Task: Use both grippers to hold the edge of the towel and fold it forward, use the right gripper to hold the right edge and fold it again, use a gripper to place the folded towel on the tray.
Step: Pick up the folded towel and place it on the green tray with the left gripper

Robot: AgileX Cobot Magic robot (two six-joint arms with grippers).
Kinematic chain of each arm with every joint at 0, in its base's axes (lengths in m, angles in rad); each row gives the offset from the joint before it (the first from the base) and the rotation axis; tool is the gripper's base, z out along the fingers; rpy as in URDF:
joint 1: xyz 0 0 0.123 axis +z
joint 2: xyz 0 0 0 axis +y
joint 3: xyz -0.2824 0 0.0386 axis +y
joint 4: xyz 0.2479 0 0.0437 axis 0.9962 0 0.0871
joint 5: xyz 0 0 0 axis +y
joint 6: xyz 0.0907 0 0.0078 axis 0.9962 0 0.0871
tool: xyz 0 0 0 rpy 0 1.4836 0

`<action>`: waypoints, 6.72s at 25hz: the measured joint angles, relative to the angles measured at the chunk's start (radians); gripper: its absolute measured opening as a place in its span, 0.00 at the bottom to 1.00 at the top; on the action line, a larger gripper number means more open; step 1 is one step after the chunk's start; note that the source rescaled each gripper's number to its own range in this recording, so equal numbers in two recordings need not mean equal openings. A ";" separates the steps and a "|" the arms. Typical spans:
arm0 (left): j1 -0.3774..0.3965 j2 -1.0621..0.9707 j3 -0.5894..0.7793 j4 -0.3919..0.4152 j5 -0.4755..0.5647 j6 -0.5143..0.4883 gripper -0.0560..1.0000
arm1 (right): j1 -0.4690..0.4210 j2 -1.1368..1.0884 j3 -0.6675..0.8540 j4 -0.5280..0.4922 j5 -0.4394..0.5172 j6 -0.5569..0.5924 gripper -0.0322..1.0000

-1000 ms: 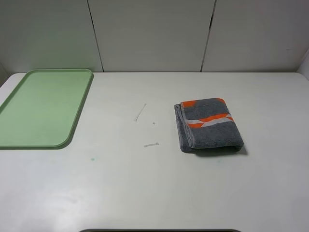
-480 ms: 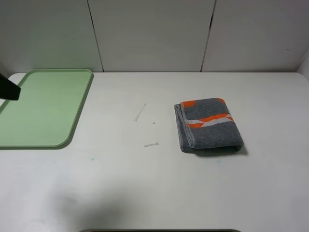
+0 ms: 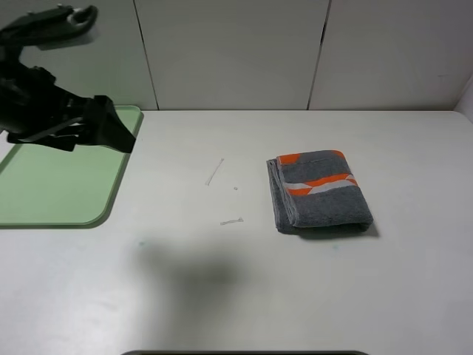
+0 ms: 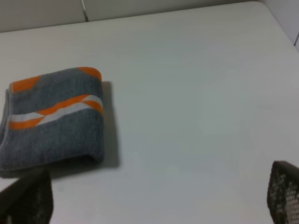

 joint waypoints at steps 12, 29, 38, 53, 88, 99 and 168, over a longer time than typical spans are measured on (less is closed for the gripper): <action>-0.233 0.372 -0.267 0.002 -0.033 -0.084 1.00 | 0.000 0.000 0.000 0.000 0.000 0.000 1.00; -0.404 0.783 -0.676 0.011 0.016 -0.205 1.00 | 0.000 0.000 0.000 0.000 0.000 0.000 1.00; -0.440 0.932 -0.802 0.038 0.039 -0.267 1.00 | 0.000 0.000 0.000 0.000 0.000 0.000 1.00; -0.440 1.029 -0.815 0.029 -0.105 -0.273 1.00 | 0.000 0.000 0.000 0.000 0.000 0.000 1.00; -0.442 1.071 -0.822 -0.028 -0.180 -0.273 0.14 | 0.000 0.000 0.000 0.000 0.000 0.000 1.00; -0.442 1.049 -0.822 0.001 -0.139 -0.260 0.14 | 0.000 0.000 0.000 0.000 0.000 0.000 1.00; -0.068 0.838 -1.091 0.445 0.581 -0.092 0.14 | 0.000 0.000 0.000 0.000 0.000 0.000 1.00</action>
